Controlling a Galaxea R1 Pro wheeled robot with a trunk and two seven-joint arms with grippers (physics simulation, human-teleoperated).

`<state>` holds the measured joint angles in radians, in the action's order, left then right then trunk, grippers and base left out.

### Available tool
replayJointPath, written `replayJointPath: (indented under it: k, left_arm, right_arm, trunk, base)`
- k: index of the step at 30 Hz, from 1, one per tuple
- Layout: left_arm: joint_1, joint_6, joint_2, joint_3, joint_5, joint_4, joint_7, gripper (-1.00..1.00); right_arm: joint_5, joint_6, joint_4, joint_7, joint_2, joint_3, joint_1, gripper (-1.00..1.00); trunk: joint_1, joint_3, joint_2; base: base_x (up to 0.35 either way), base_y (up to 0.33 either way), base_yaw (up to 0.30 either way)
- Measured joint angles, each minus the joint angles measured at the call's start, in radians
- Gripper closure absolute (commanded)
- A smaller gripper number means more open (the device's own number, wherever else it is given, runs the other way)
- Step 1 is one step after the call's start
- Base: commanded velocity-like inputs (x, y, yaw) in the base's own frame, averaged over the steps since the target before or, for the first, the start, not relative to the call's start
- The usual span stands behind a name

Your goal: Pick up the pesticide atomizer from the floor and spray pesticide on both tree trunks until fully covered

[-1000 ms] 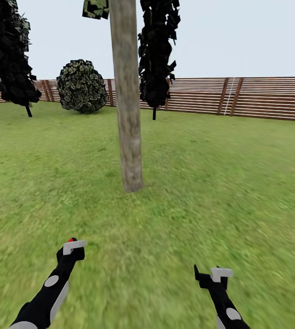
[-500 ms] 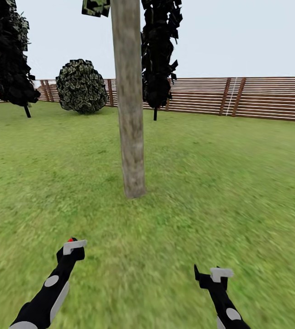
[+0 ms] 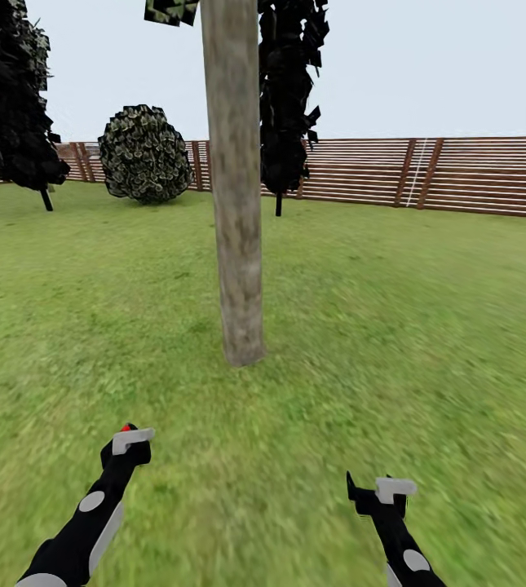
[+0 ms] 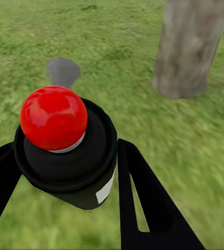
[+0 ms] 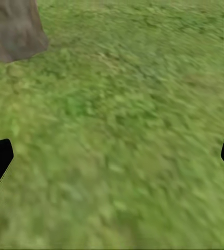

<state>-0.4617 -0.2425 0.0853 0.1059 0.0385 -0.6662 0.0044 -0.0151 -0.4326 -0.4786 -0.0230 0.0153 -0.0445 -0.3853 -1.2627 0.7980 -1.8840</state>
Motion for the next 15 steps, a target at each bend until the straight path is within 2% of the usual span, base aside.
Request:
replayJointPath:
  k: [15]
  left_arm:
    - [0.0, 0.0, 0.0, 0.0, 0.0, 0.001, 0.0, 1.0]
  right_arm:
    - [0.001, 0.0, 0.001, 0.0, 0.0, -0.001, 0.0, -1.0]
  trunk:
    - [0.0, 0.0, 0.0]
  base:
    - [0.316, 0.097, 0.0]
